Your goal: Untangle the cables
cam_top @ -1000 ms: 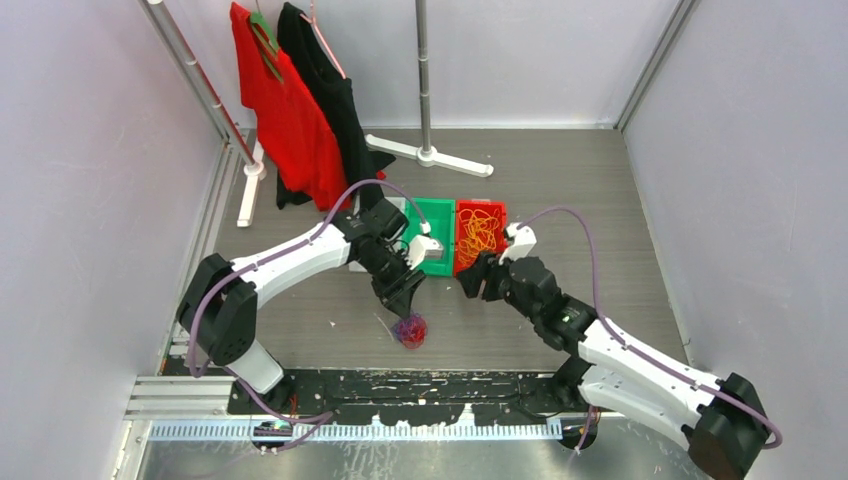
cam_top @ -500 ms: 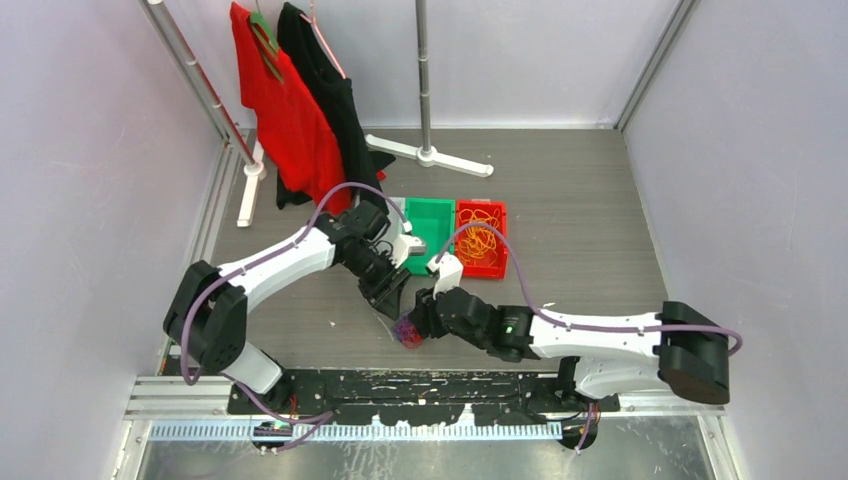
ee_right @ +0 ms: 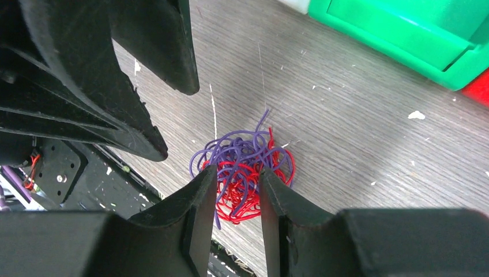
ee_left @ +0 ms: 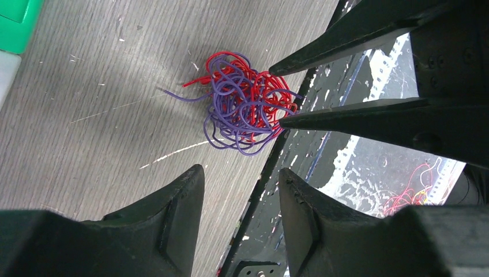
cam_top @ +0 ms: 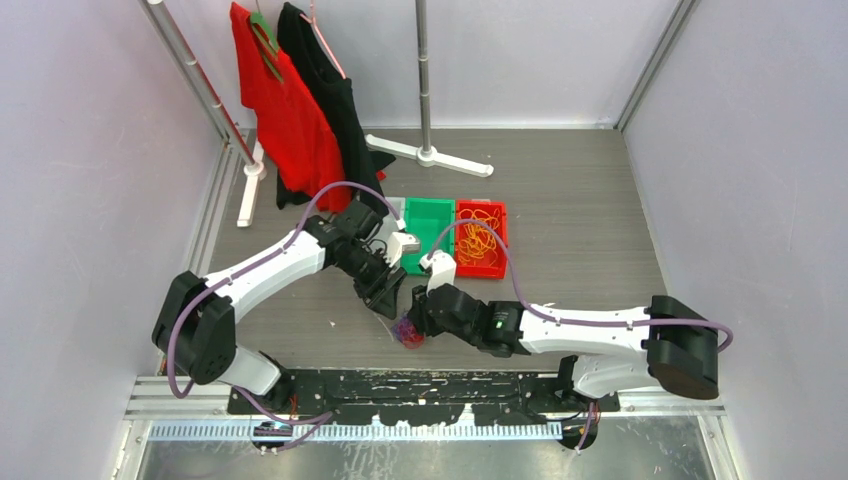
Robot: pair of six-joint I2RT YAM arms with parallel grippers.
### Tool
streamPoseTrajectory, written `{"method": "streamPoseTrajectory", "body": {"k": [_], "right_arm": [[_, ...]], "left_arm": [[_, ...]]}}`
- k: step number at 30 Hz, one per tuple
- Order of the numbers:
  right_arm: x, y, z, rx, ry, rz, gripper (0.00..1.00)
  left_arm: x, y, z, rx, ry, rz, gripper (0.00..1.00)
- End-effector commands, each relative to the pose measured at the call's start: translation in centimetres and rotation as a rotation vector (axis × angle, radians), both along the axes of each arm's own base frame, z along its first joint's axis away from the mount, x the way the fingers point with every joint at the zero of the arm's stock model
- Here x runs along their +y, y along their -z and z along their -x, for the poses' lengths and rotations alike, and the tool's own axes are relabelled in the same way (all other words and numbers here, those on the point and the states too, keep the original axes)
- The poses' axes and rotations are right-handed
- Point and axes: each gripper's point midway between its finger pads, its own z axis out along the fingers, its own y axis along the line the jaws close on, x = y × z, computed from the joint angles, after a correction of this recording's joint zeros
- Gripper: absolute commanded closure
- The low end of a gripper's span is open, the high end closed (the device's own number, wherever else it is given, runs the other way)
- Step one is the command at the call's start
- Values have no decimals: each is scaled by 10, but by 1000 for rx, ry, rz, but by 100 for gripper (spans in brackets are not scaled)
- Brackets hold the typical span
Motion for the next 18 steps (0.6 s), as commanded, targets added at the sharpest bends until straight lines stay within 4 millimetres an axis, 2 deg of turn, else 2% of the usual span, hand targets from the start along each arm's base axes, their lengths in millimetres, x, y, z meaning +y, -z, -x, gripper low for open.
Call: {"method": "streamPoseTrajectory", "body": {"k": [1,5,11,13,14,18], "right_arm": [[9,-1,8,43,-26,-20,62],[17,1,13,57,-68,-38,66],[24,0,11,41,-76,-60,86],[22,-6,9,26,-76,-72,97],[21,-10,9,15,-80,-74,99],[14,-37,11,-16,-121,-121,99]], "left_arm": [[-7,-10,-2,-9,12,50,48],[-4,-8,0,-21,21,48,47],[-1,-7,0,-34,28,37,46],[-1,-7,1,-38,31,41,46],[-1,-7,1,-38,31,44,46],[-5,-9,4,-14,33,71,47]]}}
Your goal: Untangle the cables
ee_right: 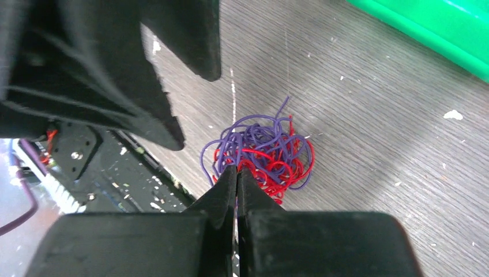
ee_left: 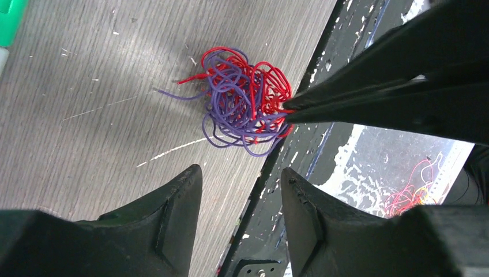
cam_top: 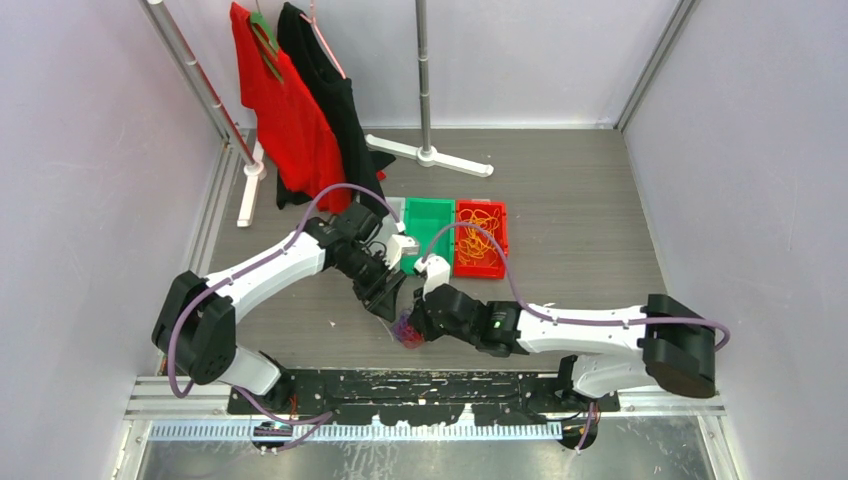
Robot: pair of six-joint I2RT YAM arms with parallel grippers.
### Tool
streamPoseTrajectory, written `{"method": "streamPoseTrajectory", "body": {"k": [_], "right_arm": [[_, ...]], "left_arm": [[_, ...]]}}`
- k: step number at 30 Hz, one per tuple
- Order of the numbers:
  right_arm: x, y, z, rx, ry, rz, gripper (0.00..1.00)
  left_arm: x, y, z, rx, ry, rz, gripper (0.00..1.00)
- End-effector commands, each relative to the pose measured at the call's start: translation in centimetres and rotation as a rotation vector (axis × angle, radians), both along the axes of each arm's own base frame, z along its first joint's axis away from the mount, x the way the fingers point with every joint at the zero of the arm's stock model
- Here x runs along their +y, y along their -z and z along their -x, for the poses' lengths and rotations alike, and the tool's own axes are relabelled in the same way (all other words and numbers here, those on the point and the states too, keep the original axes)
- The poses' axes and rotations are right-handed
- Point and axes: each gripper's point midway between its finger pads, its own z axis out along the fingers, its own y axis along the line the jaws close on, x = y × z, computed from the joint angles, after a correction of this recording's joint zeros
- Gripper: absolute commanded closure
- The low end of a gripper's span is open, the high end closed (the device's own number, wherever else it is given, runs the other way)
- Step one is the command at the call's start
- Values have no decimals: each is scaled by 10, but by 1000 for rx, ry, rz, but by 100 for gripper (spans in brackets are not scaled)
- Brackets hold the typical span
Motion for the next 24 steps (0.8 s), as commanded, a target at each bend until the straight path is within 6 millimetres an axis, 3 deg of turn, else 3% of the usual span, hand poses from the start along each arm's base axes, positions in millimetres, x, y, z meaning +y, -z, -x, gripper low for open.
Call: {"method": "streamPoseTrajectory", "body": {"k": [1,6,11,16,20,24], "right_arm": [[4,-53,-3,-60,-46,-147,99],[2,-82,9,-34,-118,-263,99],[5,-90,18,-2,-173,-333,99],[1,-87,14,4,-150,-352,99],[-8,-72,10,23,-124,-304,99],[-15,-60,10,26,-128,-264,99]], "left_arm": [[-9,-14,1,-14,20,82,47],[-22,-26,-3,0,3,144,47],[-35,-38,-7,18,2,208,49],[-37,-47,2,47,30,255,65],[-24,-51,16,12,101,250,95],[-5,-47,25,-44,156,190,100]]}}
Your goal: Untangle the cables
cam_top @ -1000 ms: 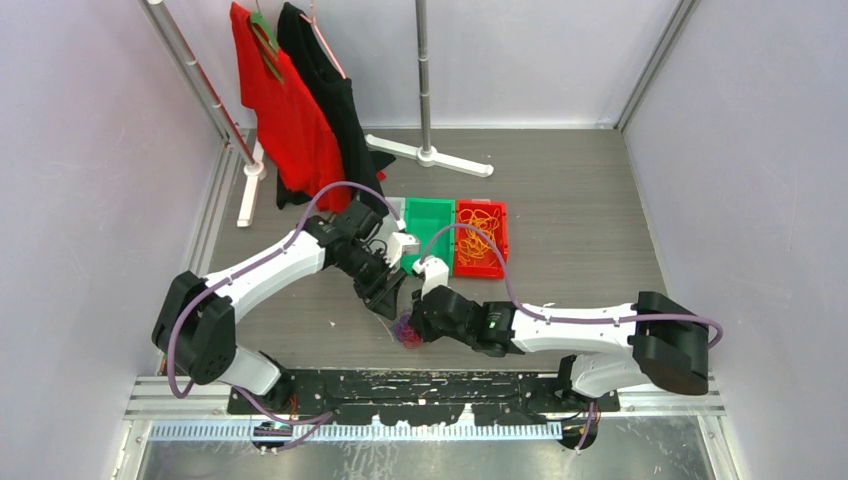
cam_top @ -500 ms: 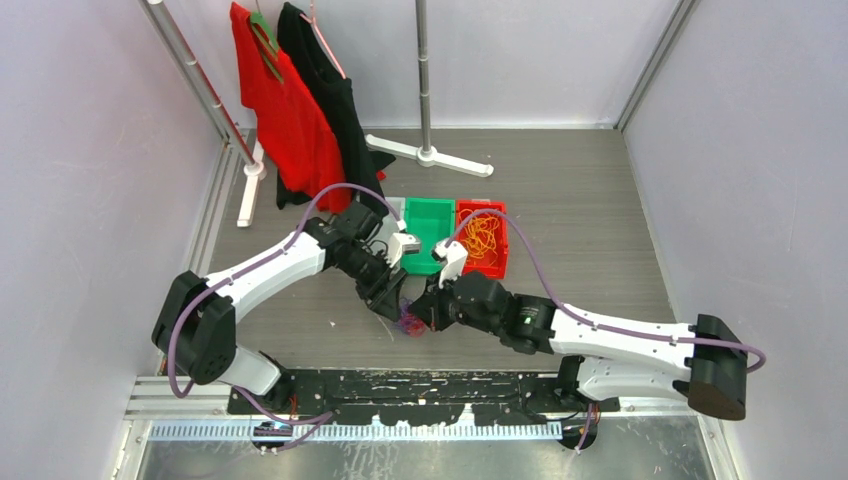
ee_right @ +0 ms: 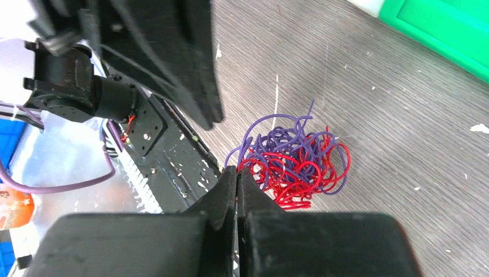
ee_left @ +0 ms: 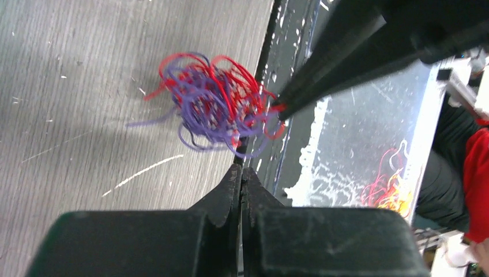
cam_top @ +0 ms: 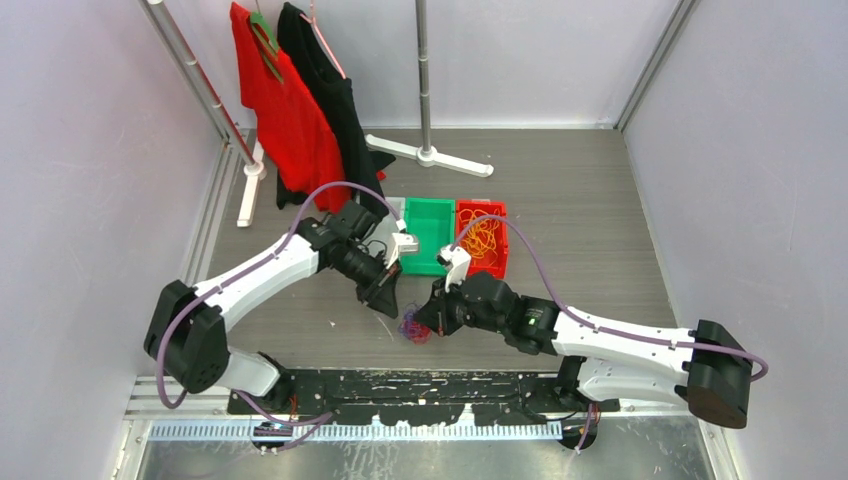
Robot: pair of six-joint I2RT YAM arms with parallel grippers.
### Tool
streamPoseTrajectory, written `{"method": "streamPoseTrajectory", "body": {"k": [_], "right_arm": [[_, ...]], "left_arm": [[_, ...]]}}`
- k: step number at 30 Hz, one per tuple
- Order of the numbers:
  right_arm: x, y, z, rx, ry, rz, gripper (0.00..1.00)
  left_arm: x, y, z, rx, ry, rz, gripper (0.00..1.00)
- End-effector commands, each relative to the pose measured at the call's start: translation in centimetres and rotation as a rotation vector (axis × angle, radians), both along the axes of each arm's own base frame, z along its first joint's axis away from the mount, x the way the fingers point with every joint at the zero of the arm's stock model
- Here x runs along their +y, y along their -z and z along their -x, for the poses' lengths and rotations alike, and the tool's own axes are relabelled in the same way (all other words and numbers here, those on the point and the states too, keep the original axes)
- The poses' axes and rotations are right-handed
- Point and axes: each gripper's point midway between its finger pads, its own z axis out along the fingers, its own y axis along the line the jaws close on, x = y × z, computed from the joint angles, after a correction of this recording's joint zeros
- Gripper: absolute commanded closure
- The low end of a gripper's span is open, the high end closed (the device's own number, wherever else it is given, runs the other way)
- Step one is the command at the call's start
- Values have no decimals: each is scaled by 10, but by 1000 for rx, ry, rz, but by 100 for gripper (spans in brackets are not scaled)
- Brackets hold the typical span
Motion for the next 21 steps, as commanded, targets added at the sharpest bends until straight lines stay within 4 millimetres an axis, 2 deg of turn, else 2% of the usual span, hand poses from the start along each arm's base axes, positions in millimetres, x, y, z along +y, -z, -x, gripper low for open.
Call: {"method": "streamPoseTrajectory", "body": {"k": [1,4,5,7,8,9,11,15,17,21], "right_arm": [[-2,-8,0,-16,-15,-36,99],[-1,-2,0,-10,-35,-25,99],[-1,1,-2,-5,-35,-17,99],[0,3,-2,3,-54,-23,99],[1,3,-2,4,-61,-28,99],[1,5,-2,4,-67,-31,99],[2,7,-2,0,-79,-33,99],[5,6,-3,-1,-95,-66,99],[7,1,0,-5,-112,-108,99],[11,-11,7,-34,-166,-205,99]], "left_arm": [[14,-19,10,-107,90,26,100],[13,-21,6,-141,96,32,93],[11,-22,2,-153,96,37,83],[6,-22,-4,-183,103,53,47],[3,-21,-8,-198,111,67,32],[0,-20,-10,-203,119,79,20],[-9,-20,-15,-191,127,111,8],[-27,-29,-11,-104,124,203,7],[-30,-29,-10,-91,134,224,10],[-30,-27,-6,-107,193,260,25]]}}
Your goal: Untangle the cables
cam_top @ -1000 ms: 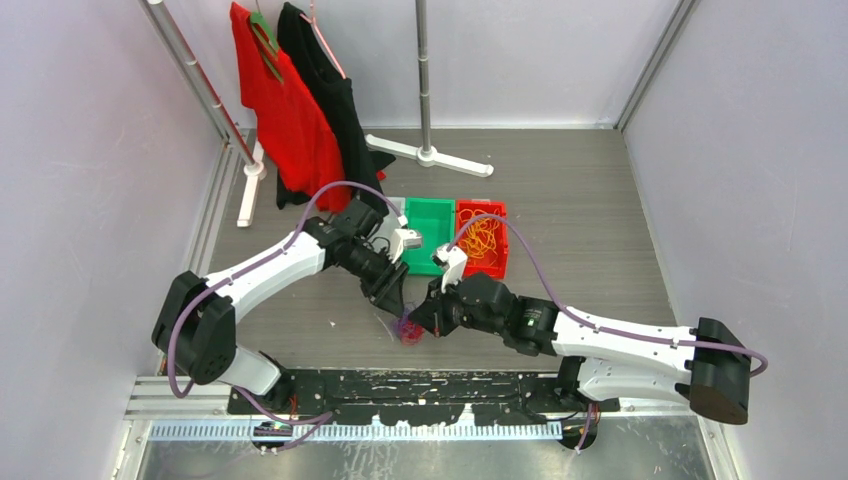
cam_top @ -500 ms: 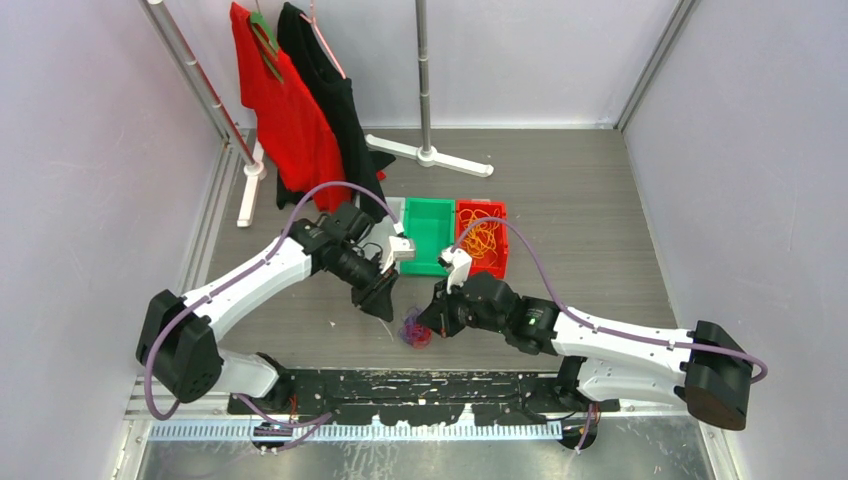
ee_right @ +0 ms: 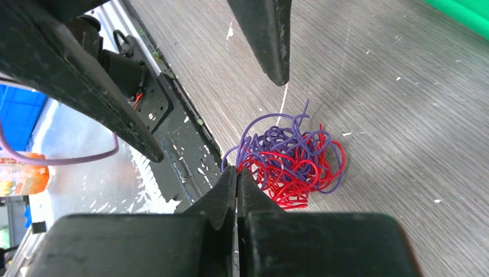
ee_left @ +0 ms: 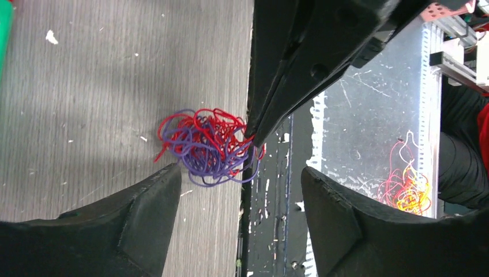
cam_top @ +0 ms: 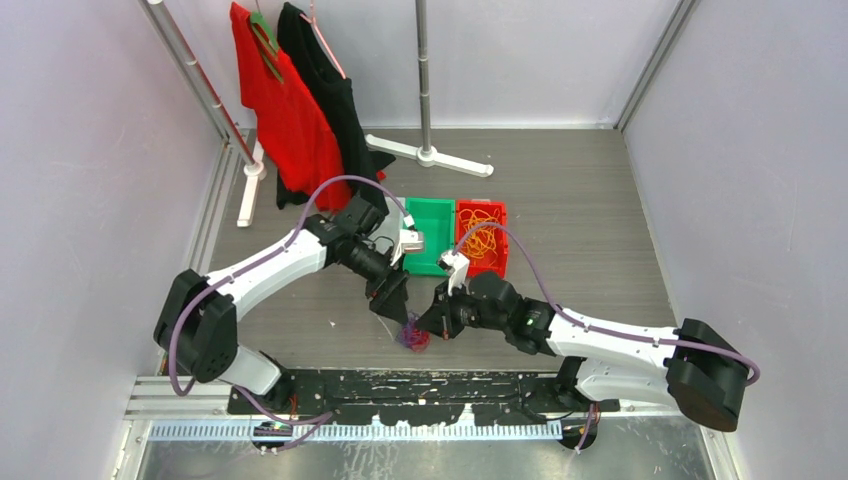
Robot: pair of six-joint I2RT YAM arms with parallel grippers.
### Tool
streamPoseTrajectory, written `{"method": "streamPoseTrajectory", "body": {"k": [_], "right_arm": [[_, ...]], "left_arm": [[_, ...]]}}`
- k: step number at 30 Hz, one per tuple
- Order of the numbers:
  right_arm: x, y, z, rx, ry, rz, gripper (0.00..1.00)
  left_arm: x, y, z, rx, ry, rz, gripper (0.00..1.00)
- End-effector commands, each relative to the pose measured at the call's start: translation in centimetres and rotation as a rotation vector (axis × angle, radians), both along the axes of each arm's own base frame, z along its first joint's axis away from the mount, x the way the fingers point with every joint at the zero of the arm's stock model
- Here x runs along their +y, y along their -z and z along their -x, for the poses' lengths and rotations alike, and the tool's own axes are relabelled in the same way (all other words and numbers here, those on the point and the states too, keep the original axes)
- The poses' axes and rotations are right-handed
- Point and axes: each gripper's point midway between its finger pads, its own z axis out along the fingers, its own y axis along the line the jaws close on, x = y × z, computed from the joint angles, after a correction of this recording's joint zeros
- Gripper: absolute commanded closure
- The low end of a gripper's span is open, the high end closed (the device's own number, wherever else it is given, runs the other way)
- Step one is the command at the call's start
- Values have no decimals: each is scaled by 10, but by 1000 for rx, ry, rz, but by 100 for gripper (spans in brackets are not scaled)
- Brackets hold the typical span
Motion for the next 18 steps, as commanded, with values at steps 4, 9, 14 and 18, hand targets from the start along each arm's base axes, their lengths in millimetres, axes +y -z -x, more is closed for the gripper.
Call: {"method": "streamPoseTrajectory", "body": {"k": [4,9,14,18], "right_arm": [[15,-37,9,-59,-103,-206,99],[14,-38,3,-67,-86,-226,99],[14,-44,-2,-87,-76,-243,99],[15,-46,-3,-86,-81,-245,99]], "left_arm": [[-16,-25,8,-5,125,189,36],[-13,-27,19,31,171,216,51],[-14,-21,20,35,174,213,53],[-16,-10,16,28,141,170,60]]}}
